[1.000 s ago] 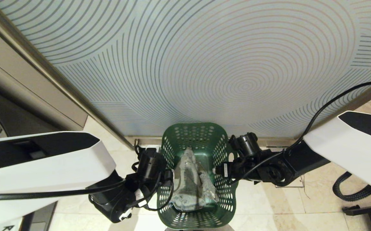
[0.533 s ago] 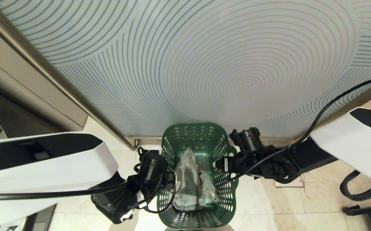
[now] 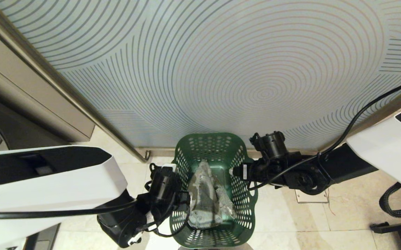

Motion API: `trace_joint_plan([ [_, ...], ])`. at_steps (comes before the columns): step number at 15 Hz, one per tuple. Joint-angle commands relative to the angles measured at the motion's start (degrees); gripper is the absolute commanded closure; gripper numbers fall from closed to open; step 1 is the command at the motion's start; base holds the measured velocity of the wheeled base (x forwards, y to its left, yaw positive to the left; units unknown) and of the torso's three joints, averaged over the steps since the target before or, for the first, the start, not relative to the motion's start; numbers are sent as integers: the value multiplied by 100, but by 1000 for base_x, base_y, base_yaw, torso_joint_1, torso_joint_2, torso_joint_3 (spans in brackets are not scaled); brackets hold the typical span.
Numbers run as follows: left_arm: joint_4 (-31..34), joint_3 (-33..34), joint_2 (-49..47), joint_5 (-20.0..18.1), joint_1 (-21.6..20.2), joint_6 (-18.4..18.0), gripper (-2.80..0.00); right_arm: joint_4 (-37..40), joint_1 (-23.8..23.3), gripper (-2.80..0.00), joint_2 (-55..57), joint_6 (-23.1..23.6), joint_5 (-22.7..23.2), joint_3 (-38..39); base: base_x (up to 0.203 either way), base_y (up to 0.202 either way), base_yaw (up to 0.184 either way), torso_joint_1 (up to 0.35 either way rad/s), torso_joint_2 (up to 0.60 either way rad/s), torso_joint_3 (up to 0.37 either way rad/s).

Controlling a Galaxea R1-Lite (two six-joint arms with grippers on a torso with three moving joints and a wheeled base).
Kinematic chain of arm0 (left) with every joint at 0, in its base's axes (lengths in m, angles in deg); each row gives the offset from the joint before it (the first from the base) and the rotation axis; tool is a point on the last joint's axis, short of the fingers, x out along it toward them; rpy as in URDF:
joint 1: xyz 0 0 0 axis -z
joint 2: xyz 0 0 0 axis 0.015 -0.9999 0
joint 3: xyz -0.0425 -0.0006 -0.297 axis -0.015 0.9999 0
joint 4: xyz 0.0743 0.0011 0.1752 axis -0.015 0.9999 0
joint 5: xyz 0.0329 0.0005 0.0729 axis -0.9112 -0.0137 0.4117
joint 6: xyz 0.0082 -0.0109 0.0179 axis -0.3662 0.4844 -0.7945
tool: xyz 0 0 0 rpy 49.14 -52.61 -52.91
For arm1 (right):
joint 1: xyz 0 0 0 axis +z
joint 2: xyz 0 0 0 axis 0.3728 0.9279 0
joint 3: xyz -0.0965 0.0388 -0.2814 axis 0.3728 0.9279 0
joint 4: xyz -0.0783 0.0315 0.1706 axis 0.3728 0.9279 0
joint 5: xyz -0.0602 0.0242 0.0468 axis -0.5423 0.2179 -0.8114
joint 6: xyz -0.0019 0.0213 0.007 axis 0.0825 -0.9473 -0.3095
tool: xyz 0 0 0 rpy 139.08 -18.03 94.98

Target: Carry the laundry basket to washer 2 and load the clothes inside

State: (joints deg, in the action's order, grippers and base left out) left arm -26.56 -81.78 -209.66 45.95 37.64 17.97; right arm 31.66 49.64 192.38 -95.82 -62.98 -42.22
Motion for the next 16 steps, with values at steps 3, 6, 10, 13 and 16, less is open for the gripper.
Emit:
trace_joint_plan([
  [3, -28, 19, 15, -18, 141, 9, -280, -556, 12, -280, 163, -10, 48, -2, 0, 0, 0, 0, 0, 0],
  [6, -28, 52, 37, 17, 320, 8, -280, -903, 91, -280, 223, -25, 162, 7, 0, 0, 0, 0, 0, 0],
  [10, 38, 89, 70, 34, 460, -14, -280, -1246, 213, -280, 205, -236, 496, 95, 0, 0, 0, 0, 0, 0],
  [13, 201, 78, 87, 43, 515, -15, -280, -1230, 382, -280, 269, -307, 540, 43, 0, 0, 0, 0, 0, 0],
  [16, 201, 34, 57, 43, 515, -15, -280, -1164, 562, -280, 341, -455, 497, 93, 0, 0, 0, 0, 0, 0],
])
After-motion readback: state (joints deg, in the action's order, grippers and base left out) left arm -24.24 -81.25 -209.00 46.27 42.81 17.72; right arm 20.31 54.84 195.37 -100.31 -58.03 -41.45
